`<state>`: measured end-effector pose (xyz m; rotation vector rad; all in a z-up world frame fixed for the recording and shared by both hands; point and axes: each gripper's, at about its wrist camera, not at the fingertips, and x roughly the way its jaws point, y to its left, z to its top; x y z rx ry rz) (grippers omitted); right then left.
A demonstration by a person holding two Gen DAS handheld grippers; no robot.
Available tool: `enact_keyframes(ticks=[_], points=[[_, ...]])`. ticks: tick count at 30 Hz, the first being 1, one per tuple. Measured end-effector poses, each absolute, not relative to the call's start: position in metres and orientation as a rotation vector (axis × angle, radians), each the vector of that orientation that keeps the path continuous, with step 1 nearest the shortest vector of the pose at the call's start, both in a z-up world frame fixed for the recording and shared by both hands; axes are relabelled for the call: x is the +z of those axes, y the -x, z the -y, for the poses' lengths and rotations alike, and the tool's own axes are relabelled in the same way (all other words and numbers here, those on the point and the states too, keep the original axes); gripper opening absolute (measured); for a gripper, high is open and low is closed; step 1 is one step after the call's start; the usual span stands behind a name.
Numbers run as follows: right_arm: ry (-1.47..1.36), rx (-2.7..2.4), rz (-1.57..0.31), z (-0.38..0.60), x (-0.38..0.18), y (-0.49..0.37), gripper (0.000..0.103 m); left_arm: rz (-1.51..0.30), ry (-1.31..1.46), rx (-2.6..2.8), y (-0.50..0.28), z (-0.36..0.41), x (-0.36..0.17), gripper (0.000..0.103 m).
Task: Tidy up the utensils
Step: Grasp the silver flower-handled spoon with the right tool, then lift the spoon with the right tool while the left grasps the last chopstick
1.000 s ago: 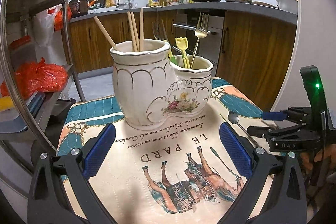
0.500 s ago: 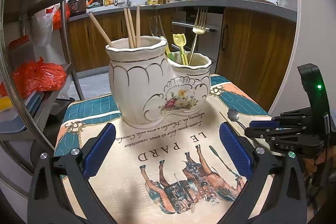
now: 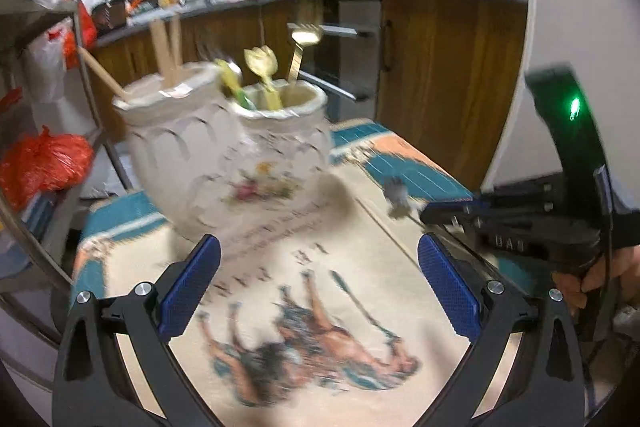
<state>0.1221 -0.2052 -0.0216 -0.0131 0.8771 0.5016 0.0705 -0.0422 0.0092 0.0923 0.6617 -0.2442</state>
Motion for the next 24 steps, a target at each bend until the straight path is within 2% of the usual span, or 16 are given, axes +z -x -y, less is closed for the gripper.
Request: enact_keyframes(ticks=[6, 9, 15, 18, 20, 22, 24], points=[[-0.019, 0.492, -0.807, 0.222, -0.007, -0.116, 0.004, -0.79, -0.062, -0.317, -0.078, 0.073, -0.01, 0.095], [-0.032, 0.499, -0.781, 0.229, -0.001, -0.114, 0.004, -0.848, -0.063, -0.334, -0.081, 0.089, -0.02, 0.085], [-0.048, 0.497, -0.722, 0.242, 0.011, -0.106, 0.004, -0.896, -0.125, -0.329, -0.083, 0.117, -0.034, 0.06], [-0.056, 0.506, -0.694, 0.246, 0.016, -0.102, 0.004, -0.894, -0.167, -0.308, -0.086, 0.125, -0.034, 0.042], [-0.057, 0.514, -0.665, 0.248, 0.021, -0.098, 0.004, -0.901, -0.169, -0.303, -0.089, 0.126, -0.033, 0.025], [-0.056, 0.523, -0.633, 0.249, 0.026, -0.093, 0.003, -0.912, -0.171, -0.309, -0.094, 0.123, -0.031, 0.014], [-0.055, 0.534, -0.604, 0.249, 0.031, -0.088, 0.002, -0.918, -0.173, -0.312, -0.098, 0.12, -0.031, 0.011]])
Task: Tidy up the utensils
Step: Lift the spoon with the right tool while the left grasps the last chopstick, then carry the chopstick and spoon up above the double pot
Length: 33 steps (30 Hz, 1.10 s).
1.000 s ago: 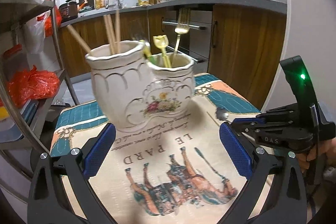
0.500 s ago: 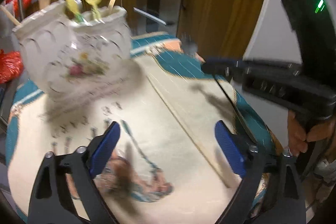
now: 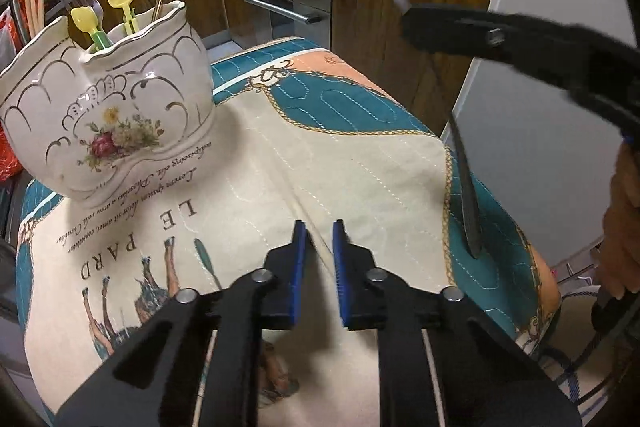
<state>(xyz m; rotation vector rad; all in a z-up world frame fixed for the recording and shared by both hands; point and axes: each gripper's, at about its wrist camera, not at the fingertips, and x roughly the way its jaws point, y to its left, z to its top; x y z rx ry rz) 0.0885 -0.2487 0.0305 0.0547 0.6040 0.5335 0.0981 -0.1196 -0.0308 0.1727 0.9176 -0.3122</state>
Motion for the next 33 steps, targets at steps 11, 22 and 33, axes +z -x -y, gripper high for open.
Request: enact_keyframes(ticks=[11, 22, 33], points=[[-0.029, 0.565, -0.508, 0.243, 0.041, -0.076, 0.002, -0.835, -0.146, -0.337, -0.088, 0.078, -0.01, 0.006], [-0.022, 0.555, -0.403, 0.233, 0.054, -0.064, 0.002, -0.543, -0.061, -0.386, -0.054, 0.03, 0.032, 0.006], [-0.033, 0.554, -0.298, 0.204, 0.087, -0.072, 0.002, -0.298, 0.002, -0.3, -0.058, -0.014, 0.084, 0.006]])
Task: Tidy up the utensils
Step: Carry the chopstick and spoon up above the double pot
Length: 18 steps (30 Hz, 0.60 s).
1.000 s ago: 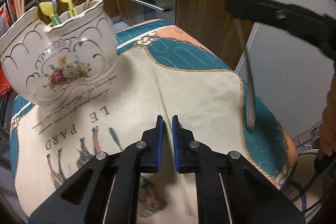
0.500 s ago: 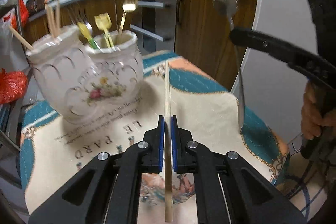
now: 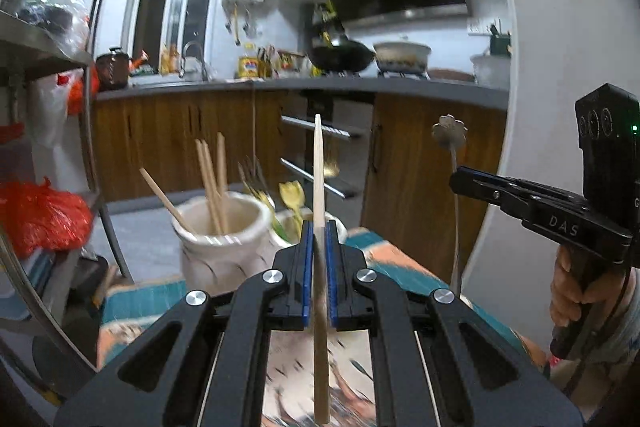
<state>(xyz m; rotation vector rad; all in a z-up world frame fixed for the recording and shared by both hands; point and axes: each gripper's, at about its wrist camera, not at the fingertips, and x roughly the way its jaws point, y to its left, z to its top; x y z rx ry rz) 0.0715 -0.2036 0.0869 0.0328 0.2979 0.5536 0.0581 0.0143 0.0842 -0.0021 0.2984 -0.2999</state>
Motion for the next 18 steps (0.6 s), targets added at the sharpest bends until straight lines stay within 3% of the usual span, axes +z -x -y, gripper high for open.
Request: enact_keyframes(ticks=[18], points=[[-0.191, 0.551, -0.178, 0.166, 0.121, -0.141, 0.002, -0.204, 0.206, -0.297, -0.141, -0.06, 0.105, 0.006]])
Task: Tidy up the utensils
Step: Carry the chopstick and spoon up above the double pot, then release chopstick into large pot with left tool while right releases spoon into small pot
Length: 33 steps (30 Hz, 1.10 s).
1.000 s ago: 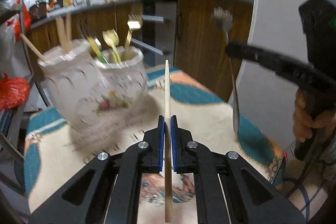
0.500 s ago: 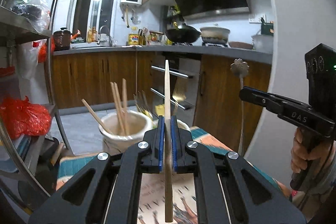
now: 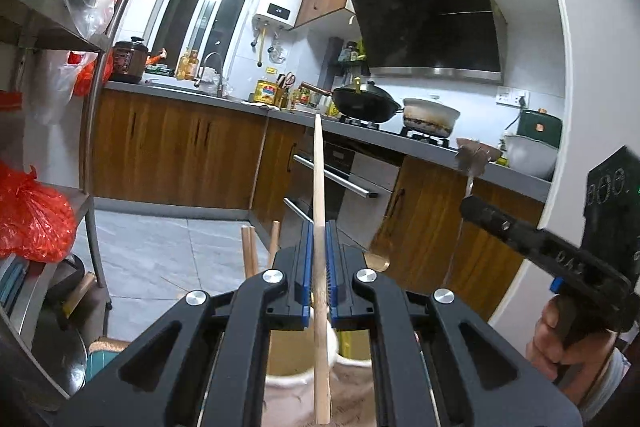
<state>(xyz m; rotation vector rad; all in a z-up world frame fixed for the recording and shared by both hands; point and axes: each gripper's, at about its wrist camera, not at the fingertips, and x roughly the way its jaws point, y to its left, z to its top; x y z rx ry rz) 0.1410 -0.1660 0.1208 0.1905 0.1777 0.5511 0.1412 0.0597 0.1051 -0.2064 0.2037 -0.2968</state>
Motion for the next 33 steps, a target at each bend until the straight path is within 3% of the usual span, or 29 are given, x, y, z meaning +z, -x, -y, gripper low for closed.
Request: enact_keyframes(ticks=[11, 33], points=[[-0.215, 0.547, -0.145, 0.156, 0.105, -0.166, 0.002, -0.157, 0.147, -0.223, -0.171, -0.05, 0.096, 0.006], [-0.189, 0.524, -0.361, 0.148, 0.047, -0.185, 0.002, -0.165, -0.067, -0.234, -0.148, -0.029, 0.069, 0.008]])
